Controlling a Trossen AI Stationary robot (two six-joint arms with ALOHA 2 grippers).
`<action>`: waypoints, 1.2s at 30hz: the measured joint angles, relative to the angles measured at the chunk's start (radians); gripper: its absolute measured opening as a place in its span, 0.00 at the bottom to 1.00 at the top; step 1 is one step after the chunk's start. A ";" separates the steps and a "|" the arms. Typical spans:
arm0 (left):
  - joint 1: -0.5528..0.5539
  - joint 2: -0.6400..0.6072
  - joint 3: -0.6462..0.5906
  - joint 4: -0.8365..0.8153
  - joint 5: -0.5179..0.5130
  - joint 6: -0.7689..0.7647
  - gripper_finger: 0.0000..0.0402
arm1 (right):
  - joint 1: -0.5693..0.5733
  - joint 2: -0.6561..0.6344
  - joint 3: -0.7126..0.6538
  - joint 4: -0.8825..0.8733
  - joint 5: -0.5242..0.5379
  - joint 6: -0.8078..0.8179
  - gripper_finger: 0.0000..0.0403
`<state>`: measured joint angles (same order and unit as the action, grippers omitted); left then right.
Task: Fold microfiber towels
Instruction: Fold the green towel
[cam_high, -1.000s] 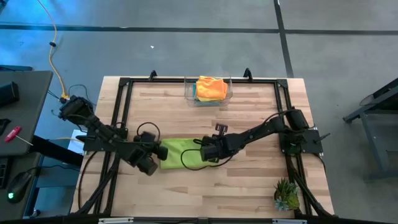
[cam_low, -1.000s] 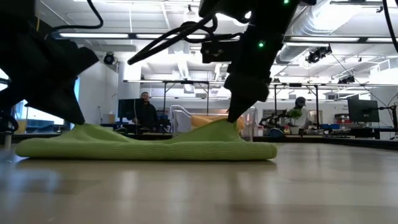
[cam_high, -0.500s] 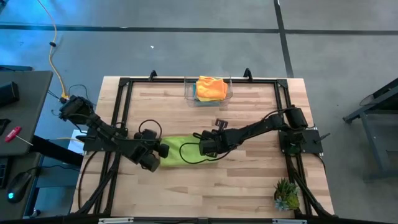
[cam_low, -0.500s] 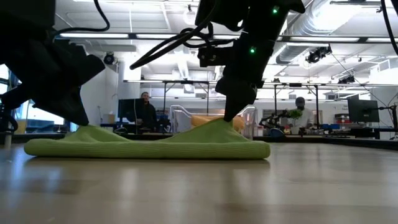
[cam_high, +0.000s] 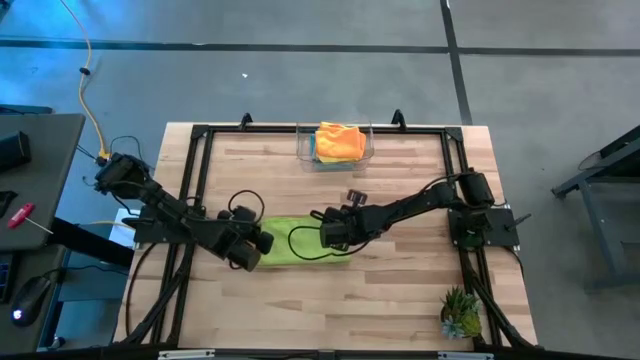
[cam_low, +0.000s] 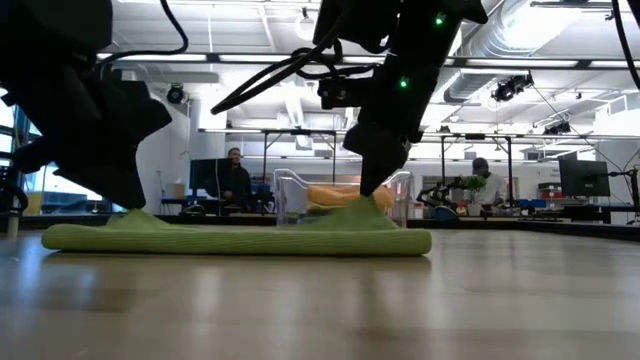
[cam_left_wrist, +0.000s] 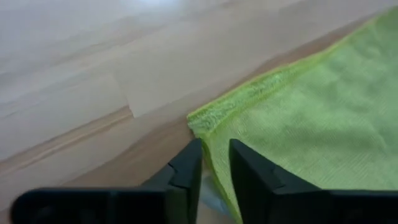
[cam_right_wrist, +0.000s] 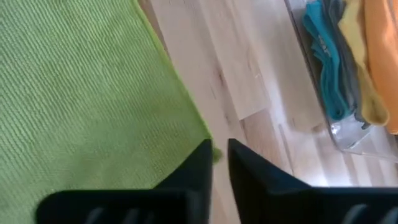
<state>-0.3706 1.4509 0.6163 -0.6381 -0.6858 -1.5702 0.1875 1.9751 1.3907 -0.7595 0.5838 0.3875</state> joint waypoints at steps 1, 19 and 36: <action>0.000 0.000 0.000 0.003 0.012 0.012 0.20 | 0.000 0.000 0.000 -0.002 -0.004 0.011 0.14; -0.058 -0.285 0.001 0.014 0.011 0.382 0.17 | 0.028 -0.187 0.005 -0.047 -0.169 0.077 0.02; -0.152 -0.241 0.000 0.101 0.046 0.493 0.01 | 0.129 -0.376 -0.632 0.849 -0.308 0.493 0.00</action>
<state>-0.5228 1.2098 0.6163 -0.5369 -0.6403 -1.0773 0.3169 1.5989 0.7590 0.0892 0.2755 0.8803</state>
